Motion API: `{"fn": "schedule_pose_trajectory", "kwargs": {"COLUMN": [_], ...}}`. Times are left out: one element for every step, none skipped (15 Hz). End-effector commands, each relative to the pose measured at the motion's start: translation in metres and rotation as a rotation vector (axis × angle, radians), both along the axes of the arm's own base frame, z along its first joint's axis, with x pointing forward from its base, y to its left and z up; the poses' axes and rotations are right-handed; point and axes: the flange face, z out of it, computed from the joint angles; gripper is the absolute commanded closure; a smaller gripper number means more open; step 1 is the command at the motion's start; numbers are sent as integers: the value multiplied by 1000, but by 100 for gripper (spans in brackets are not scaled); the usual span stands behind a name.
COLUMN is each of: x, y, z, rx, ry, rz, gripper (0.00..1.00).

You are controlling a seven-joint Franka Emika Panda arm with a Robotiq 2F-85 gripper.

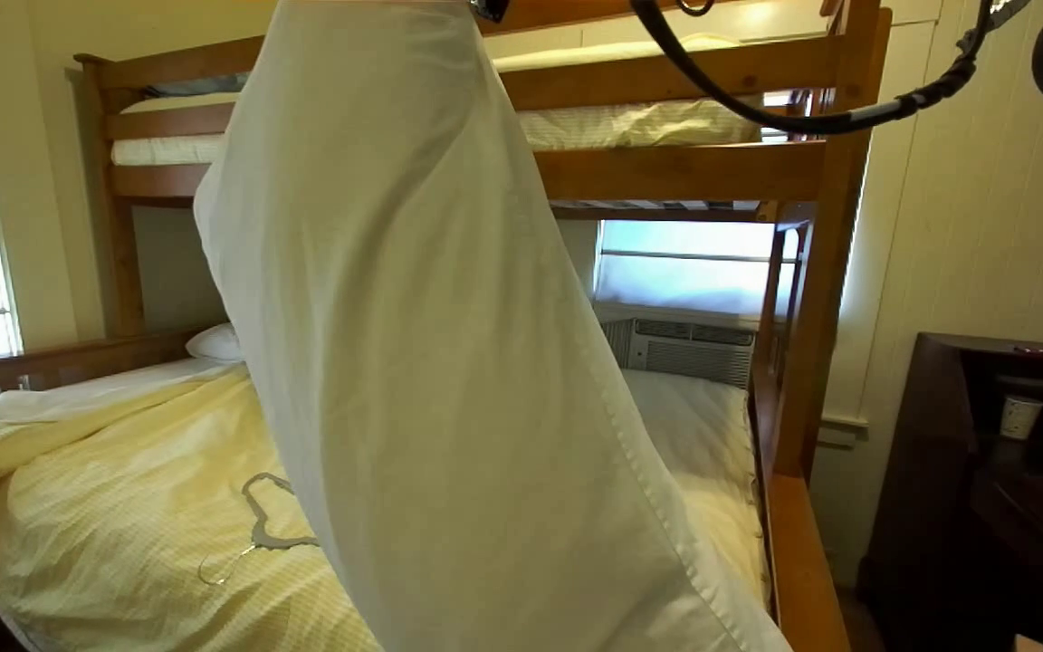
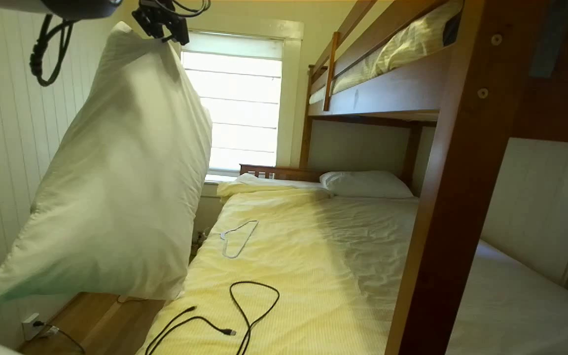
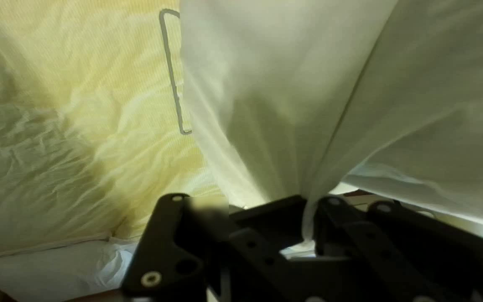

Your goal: Flip the pillow and fluff it

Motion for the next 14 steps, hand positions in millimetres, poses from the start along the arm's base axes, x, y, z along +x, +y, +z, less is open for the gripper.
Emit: {"fn": "schedule_pose_trajectory", "kwargs": {"x": [12, 13, 18, 20, 20, 24, 28, 29, 31, 31, 29, 26, 21, 15], "y": [-53, -71, -87, -106, -123, -139, -152, -166, -177, -187, -196, -206, -215, -224], "z": [14, 8, -1, -13, -24, -39, -54, -68, -85, -102, -118, -133, -148, -162], "rx": [30, 15, 28, 23, 35, 29, 12, -13, -37, -71, -87, -110, -131, -155], "ry": [-55, -34, -15, 3, 29, 60, 72, 85, 97, 108, 127, 148, 171, 200], "rz": [-12, -24, -46, -75, -103, -143, -171, -201, -225, -236, -257, -275, -297, -315], "gripper": [100, 100, 100, 100, 100, 100, 100, 100, 100, 100, 100, 100, 100, 100]}}
